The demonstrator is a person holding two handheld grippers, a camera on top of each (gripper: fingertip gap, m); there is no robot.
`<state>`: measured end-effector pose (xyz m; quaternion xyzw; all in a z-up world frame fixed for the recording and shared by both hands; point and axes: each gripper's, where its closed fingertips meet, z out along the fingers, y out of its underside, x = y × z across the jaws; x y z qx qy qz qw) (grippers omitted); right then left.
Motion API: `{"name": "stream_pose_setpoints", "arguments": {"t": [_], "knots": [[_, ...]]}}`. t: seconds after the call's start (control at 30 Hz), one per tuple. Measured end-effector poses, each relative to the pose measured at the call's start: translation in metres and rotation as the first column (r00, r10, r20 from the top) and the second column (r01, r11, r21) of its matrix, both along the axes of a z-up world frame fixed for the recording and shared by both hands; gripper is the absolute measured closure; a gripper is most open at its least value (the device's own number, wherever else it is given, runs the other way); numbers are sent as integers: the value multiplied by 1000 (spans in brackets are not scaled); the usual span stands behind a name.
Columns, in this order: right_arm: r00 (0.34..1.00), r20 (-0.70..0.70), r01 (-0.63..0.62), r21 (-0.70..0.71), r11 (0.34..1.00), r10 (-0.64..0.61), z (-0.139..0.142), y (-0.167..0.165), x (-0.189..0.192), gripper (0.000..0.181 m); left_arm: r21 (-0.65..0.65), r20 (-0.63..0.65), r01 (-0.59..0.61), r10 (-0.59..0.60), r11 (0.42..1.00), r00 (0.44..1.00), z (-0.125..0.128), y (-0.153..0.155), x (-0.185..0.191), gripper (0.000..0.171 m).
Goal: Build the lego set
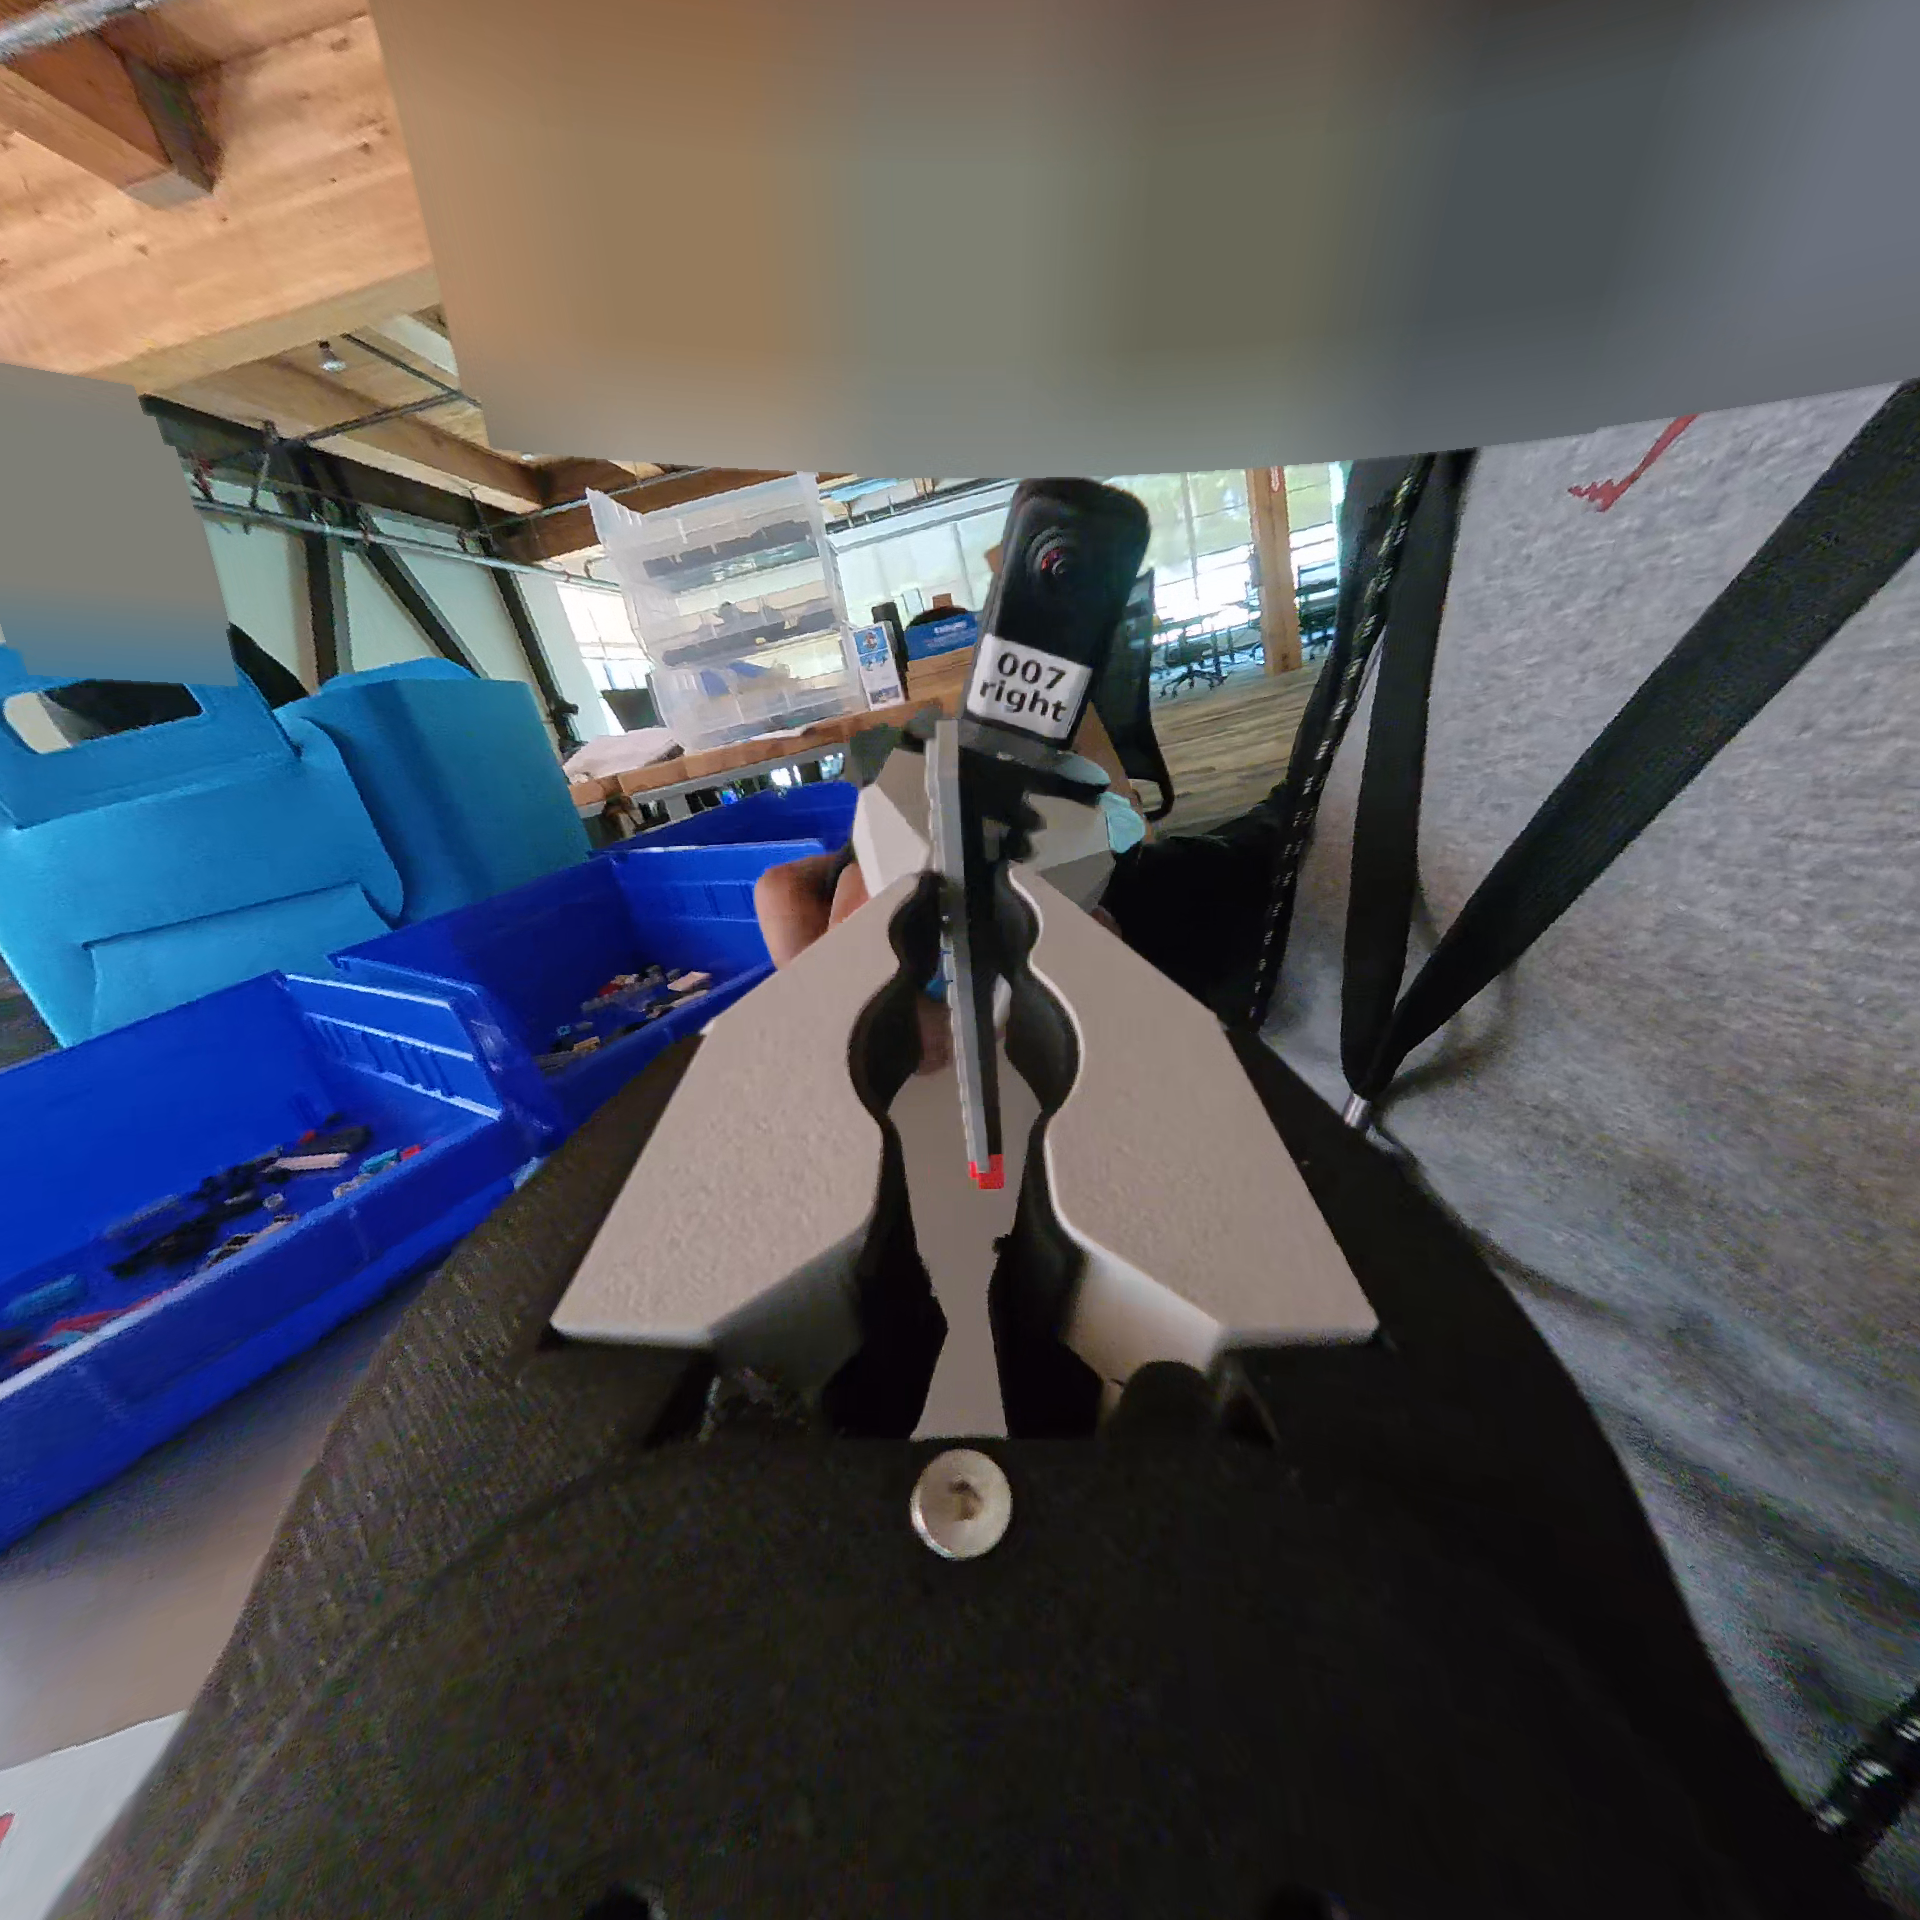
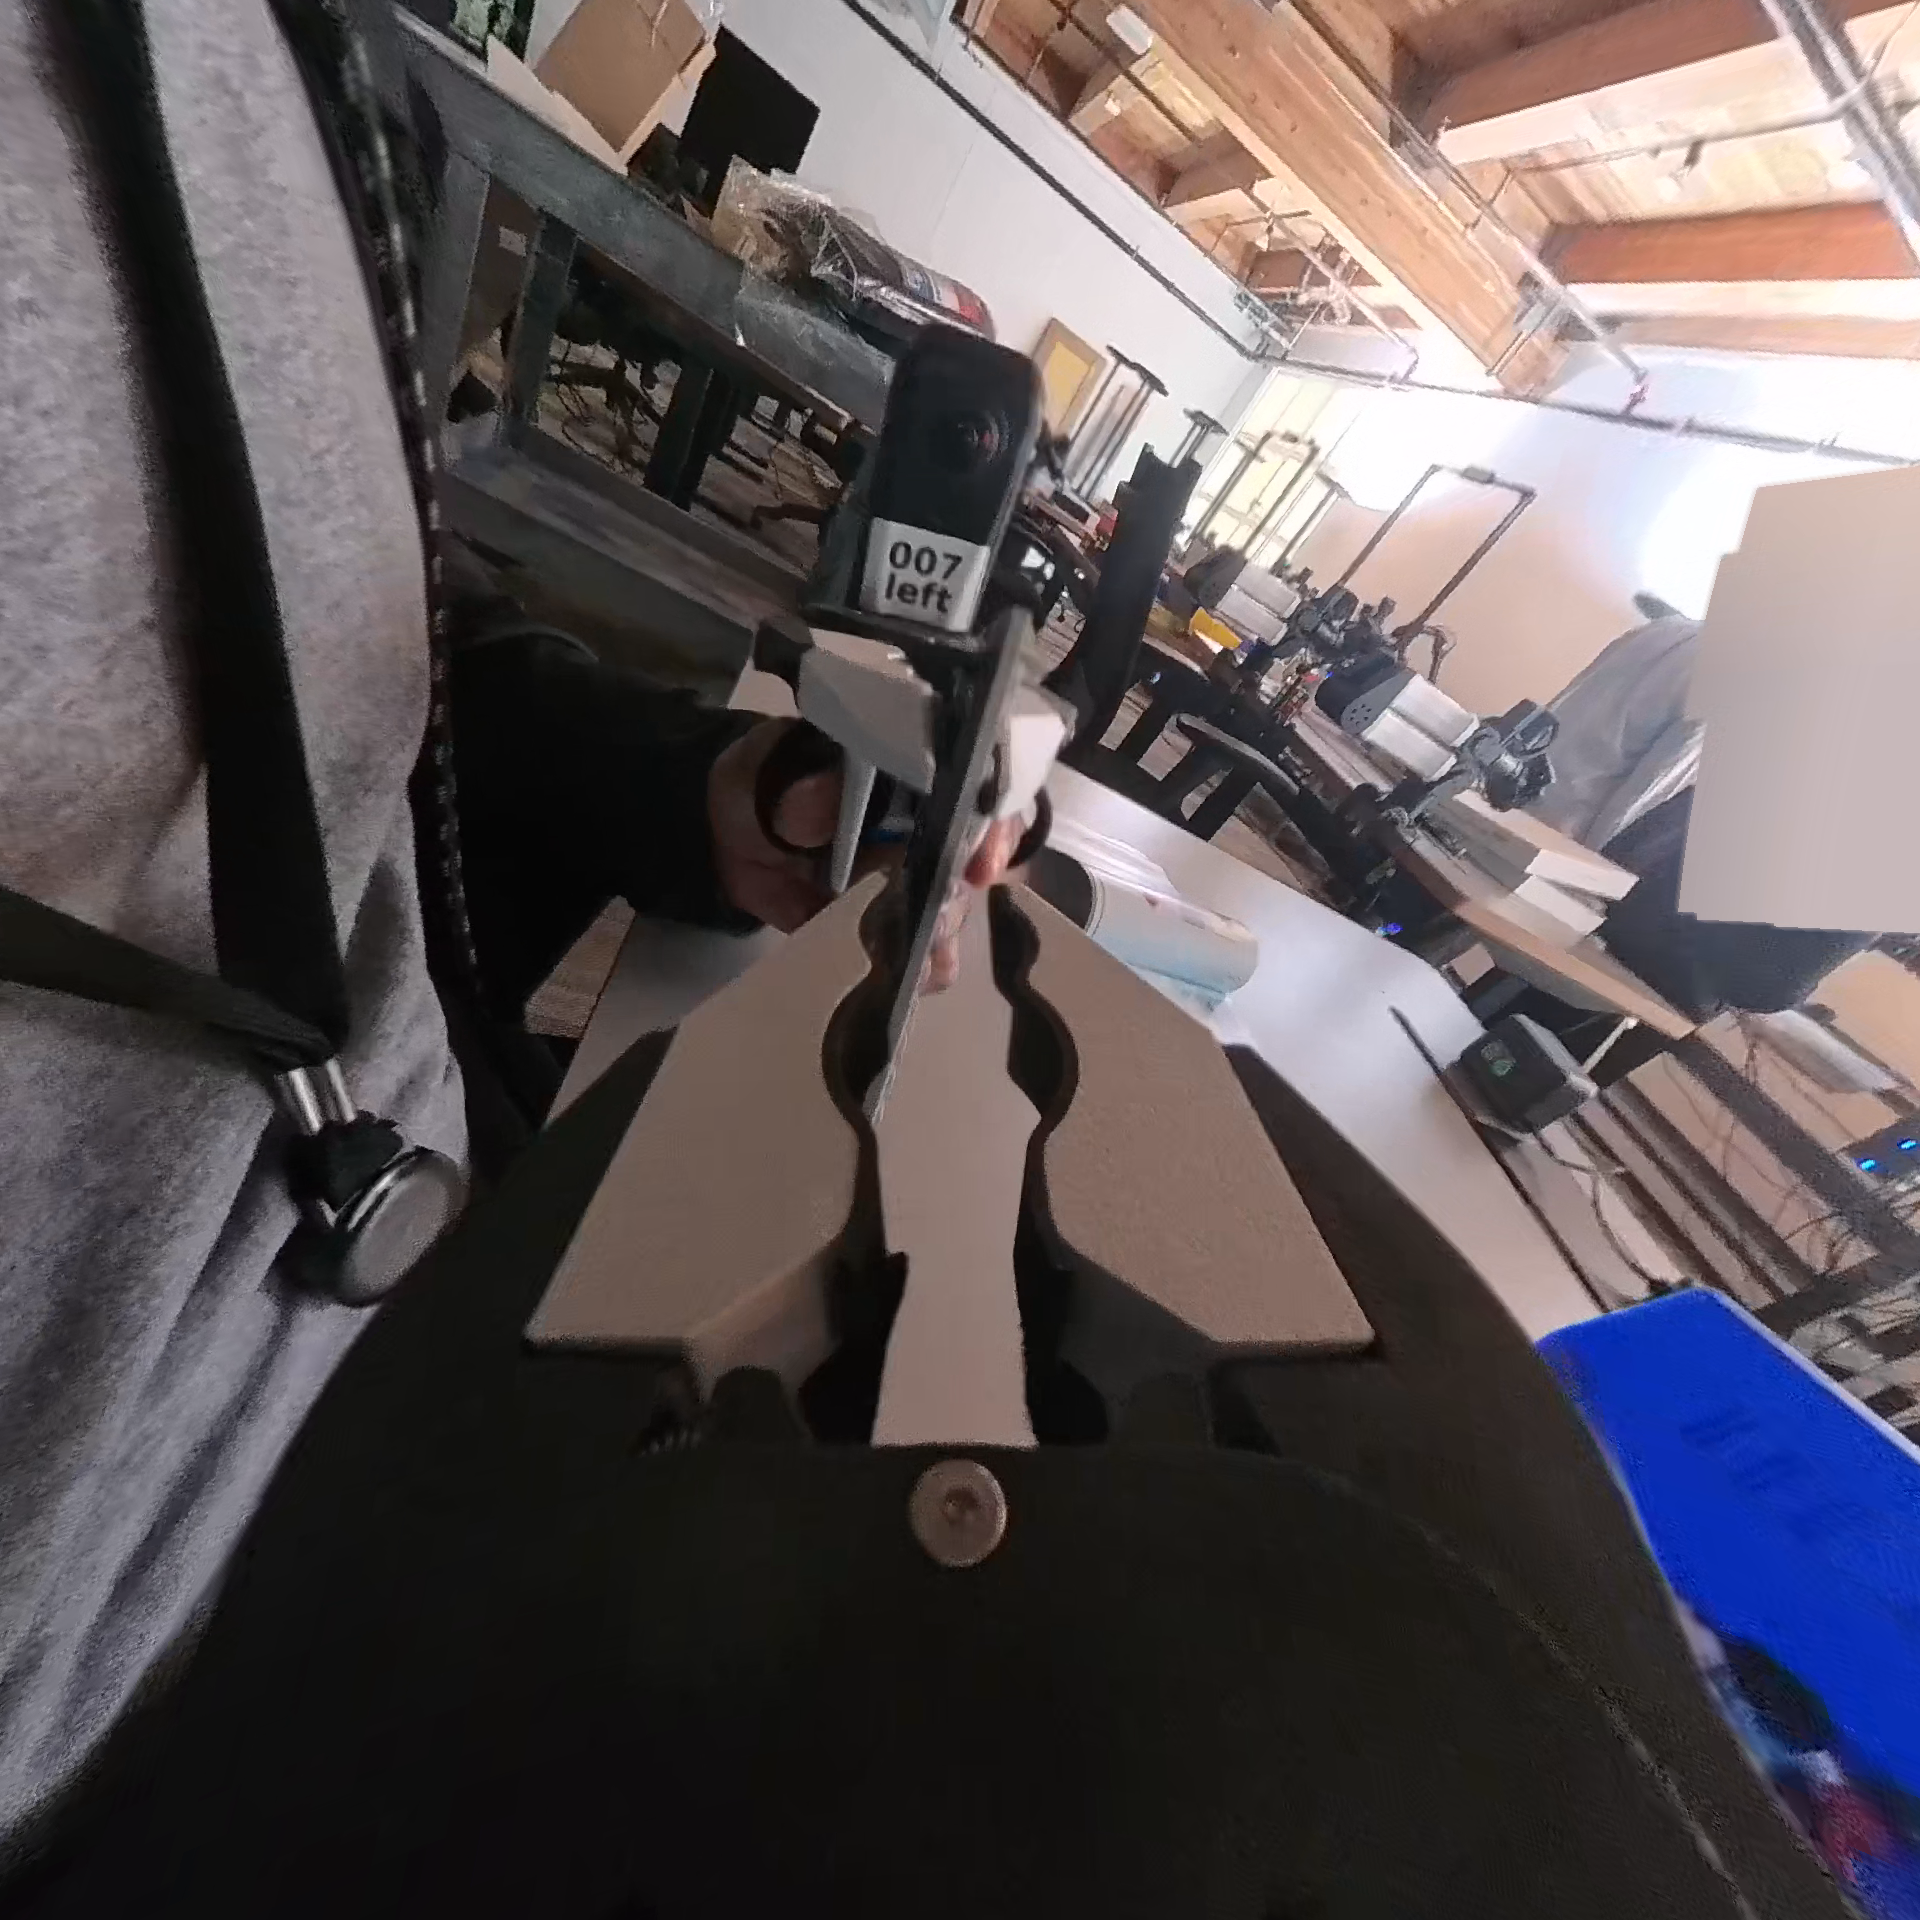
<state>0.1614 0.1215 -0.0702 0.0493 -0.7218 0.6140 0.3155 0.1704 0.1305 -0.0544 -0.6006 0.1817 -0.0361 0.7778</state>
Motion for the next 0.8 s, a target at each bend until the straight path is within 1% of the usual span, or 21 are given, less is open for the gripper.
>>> {"name": "stream_pose_setpoints", "arguments": {"t": [0.07, 0.2, 0.27, 0.5, 0.6, 0.67, 0.73, 0.8], "knots": [[998, 55, -4, -5, 1000, 5, -3, 3, -3, 157, 29, -1, -2, 2, 1000, 1000, 4, -4, -1, 164], [993, 116, -34, -18, 999, 36, -5, 1, -1, 159, 50, -16, -1, 2, 999, 1000, 6, -7, 0, 164], [993, 104, -49, -9, 999, 50, -6, -2, 1, 171, 54, -16, 2, -1, 999, 1000, 7, -7, 1, 164], [998, 55, -28, 11, 1000, 27, -3, -3, -1, 173, 52, 40, 8, -10, 999, 999, 8, -6, -2, 163], [999, 32, -10, 16, 1000, 9, -2, -2, -3, 173, 6, 45, 10, -10, 1000, 999, 2, 1, -1, 148], [1000, 13, -6, 38, 999, 5, -3, -2, -2, 173, -15, 41, 4, -3, 1000, 999, -1, 4, -1, 151], [1000, -2, -11, 56, 998, 11, -4, -4, -1, 173, -17, 42, 11, -10, 1000, 999, -2, 5, 0, 163], [1000, -11, -7, 60, 998, 7, -4, -5, -1, 173, -22, 45, 17, -16, 1000, 999, -2, 4, 0, 164]]}}
